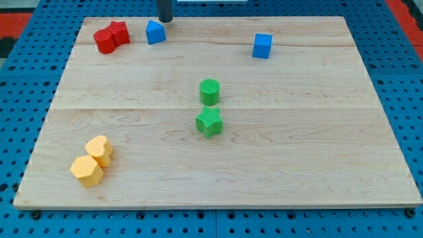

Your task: Push blue cube down a bit

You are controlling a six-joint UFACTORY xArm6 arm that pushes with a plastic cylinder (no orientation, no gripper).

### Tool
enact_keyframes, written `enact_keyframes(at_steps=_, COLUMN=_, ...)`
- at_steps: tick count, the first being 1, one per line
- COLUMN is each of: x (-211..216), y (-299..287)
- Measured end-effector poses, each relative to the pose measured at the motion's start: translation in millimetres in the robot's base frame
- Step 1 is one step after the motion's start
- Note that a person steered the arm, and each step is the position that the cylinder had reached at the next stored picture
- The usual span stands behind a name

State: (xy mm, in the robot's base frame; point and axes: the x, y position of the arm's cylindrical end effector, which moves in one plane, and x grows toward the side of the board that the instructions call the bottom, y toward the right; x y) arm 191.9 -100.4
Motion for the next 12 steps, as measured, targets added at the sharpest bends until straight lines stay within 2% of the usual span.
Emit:
enact_keyframes(at_steps=1, x=-0.6, y=-15.4)
enact_keyframes(at_steps=2, x=21.2, y=-40.2)
enact_keyframes(at_steps=3, x=56.0, y=9.6)
enact_keyframes(at_steps=5, x=45.5, y=-6.1)
enact_keyframes(at_steps=7, x=40.2, y=122.5)
enact_keyframes(at_steps=8, x=30.3, y=151.4)
enact_keyframes(at_steps=9, x=23.4, y=153.4)
enact_keyframes(at_steps=10, x=38.6, y=188.5)
enact_keyframes(at_steps=12, x=38.2, y=193.0)
